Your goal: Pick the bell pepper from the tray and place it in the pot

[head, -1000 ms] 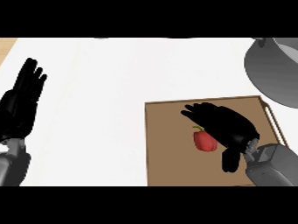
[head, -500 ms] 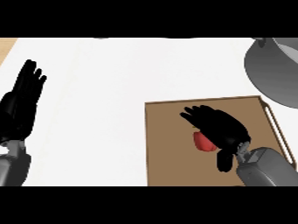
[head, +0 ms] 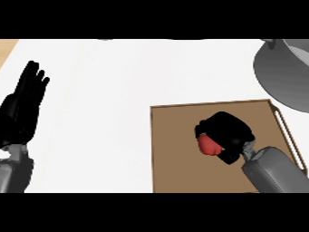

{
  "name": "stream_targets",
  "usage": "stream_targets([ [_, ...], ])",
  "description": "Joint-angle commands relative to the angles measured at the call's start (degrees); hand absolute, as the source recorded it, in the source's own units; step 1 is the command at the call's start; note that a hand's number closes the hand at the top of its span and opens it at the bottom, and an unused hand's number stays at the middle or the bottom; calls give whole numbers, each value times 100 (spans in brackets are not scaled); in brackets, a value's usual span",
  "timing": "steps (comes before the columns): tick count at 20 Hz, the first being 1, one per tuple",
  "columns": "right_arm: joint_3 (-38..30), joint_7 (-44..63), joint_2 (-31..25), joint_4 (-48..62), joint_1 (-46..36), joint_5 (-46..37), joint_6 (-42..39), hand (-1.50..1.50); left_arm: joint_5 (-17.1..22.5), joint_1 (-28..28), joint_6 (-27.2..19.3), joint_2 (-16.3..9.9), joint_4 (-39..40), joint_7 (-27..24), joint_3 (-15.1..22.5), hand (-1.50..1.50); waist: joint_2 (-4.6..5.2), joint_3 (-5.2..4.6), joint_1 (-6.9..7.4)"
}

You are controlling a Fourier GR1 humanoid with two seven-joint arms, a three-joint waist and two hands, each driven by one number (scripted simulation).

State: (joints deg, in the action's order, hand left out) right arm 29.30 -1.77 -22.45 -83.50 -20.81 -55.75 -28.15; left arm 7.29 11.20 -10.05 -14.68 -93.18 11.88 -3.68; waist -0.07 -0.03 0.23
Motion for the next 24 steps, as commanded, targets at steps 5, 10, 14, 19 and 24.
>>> stream_targets([
  [5,-78,-647,197,356,202,-682,288,150,-17,-72,274,-49,-126,143,-229,0,5,3,-12],
  [10,-363,-1541,-560,-378,575,-347,145,150,46,-202,330,14,13,0,-329,0,1,2,-59],
  [14,-244,-3553,-1887,-965,1897,291,753,150,-49,-307,67,76,-196,83,-351,0,-56,22,-413],
  [19,-1162,-5401,-3223,-1108,2908,1022,1609,150,-146,-340,-24,60,-383,128,-345,0,-55,19,-415],
  [24,-2676,-6108,-3250,-879,3333,3118,1436,150,-80,-639,68,149,-314,-67,-353,0,-66,6,-479],
])
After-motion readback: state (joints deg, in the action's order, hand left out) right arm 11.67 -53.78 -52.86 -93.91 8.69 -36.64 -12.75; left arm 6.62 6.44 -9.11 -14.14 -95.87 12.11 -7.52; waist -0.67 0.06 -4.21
